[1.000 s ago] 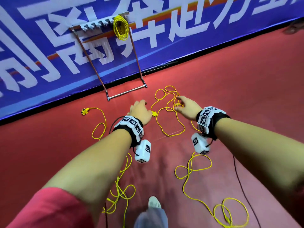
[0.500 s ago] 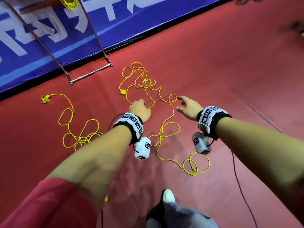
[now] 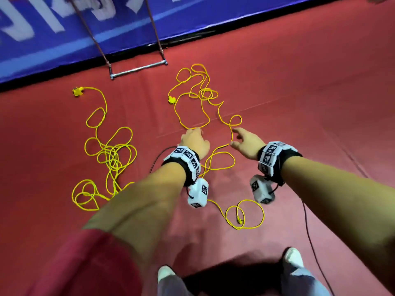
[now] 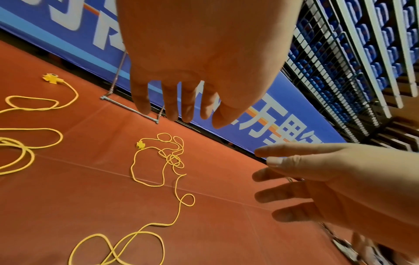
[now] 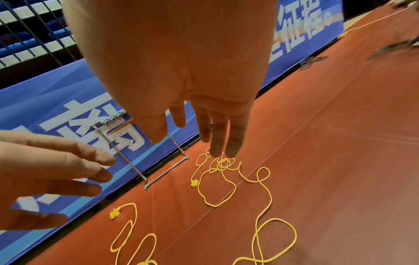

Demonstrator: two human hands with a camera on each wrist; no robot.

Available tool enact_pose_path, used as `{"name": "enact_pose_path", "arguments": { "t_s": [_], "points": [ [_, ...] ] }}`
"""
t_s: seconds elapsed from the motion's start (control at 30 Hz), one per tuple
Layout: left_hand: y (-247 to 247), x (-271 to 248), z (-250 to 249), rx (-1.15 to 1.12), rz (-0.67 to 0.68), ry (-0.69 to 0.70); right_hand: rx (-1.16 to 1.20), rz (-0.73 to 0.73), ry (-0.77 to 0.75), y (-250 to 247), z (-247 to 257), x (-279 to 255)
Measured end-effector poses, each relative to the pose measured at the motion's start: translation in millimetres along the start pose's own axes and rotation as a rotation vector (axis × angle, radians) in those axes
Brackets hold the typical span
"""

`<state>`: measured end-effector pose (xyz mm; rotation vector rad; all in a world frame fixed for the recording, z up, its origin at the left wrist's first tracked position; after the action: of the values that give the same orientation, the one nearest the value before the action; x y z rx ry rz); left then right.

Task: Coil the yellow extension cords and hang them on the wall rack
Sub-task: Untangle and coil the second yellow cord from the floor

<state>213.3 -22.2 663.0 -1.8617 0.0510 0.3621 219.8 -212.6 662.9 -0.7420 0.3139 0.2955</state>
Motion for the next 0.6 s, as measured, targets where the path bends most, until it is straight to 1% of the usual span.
{"name": "enact_pose_path", "arguments": {
  "t_s": [0.1, 0.17, 0.23, 0.33, 0.47, 0.53, 0.6],
  "points": [
    [81, -7, -15, -0.023, 0.018, -0.123, 0.006, 0.098, -0.01, 22, -75, 21],
    [133, -19, -18, -0.031, 0.045, -0.205, -0.004, 0.195, 0.02, 41, -128, 23],
    [181, -30, -12, -0.03, 0.075, -0.257, -0.015, 0.273, 0.055, 63, -175, 21],
    [249, -37, 1, -0.054, 0.137, -0.269, -0.015, 0.311, 0.099, 100, -240, 21],
    [352, -55, 38, -0.084, 0.21, -0.288, -0.041, 0.359, 0.186, 174, -322, 12],
    [399, -65, 61, -0.138, 0.243, -0.29, -0.048, 0.34, 0.239, 214, -358, 9],
    [441, -80, 88, -0.143, 0.25, -0.304, -0.039, 0.321, 0.297, 253, -388, 6]
  ]
}}
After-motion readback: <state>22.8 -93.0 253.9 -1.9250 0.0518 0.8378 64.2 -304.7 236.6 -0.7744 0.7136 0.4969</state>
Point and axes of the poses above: each hand's wrist, its own x-axis towards the middle knuckle, its own y-axis out of the palm, z = x × y, the point moved 2 cm from there along x, towards the middle knuckle, and after that the axes turned 12 degrees about x, right-handed, at the moved point
